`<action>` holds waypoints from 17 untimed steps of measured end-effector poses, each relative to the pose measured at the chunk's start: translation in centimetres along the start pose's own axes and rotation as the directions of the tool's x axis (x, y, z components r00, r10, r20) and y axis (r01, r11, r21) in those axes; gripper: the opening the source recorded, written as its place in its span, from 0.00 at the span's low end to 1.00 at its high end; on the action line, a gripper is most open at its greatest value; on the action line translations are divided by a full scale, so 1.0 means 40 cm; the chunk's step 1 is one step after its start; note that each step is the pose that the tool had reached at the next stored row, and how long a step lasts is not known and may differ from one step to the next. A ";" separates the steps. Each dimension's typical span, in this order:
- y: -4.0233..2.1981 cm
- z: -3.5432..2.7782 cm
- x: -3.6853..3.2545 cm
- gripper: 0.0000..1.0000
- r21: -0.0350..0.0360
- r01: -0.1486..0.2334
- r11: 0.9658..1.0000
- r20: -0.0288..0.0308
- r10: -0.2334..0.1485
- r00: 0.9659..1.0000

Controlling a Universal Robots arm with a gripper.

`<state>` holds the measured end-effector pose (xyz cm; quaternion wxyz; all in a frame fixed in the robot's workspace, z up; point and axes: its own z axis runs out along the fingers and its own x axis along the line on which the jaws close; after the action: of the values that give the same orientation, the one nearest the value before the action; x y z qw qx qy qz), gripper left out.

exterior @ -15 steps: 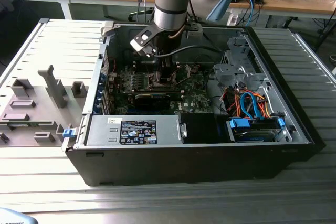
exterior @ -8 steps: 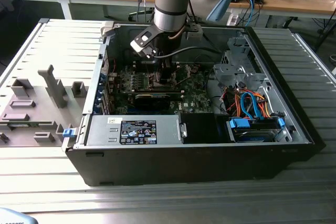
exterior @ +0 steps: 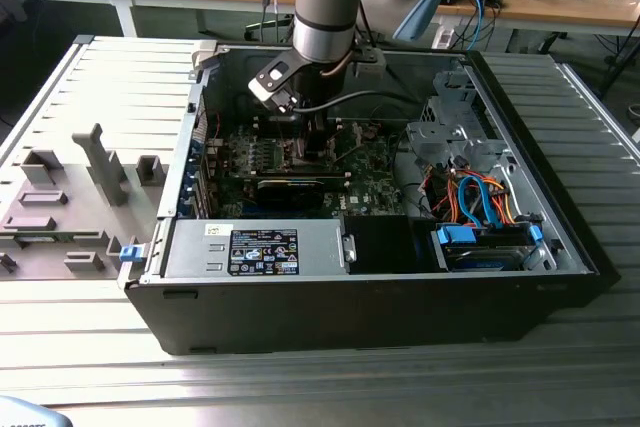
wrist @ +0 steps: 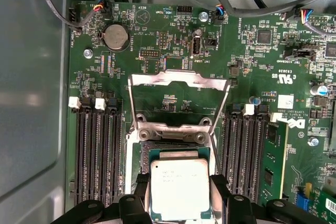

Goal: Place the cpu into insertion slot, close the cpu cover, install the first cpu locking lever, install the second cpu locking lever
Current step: 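Place the cpu into insertion slot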

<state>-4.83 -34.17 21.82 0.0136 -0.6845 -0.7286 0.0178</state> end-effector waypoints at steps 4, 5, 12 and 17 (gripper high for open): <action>0.000 0.004 0.000 0.55 0.000 0.000 1.000 0.000 0.000 1.000; 0.000 0.004 0.000 0.55 0.000 0.000 1.000 0.000 0.000 1.000; 0.000 0.007 0.000 0.55 0.000 0.000 1.000 0.000 0.000 1.000; 0.000 0.009 0.000 0.55 0.000 0.000 1.000 0.000 0.000 1.000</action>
<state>-4.83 -34.17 21.46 0.0136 -0.6845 -0.7286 0.0178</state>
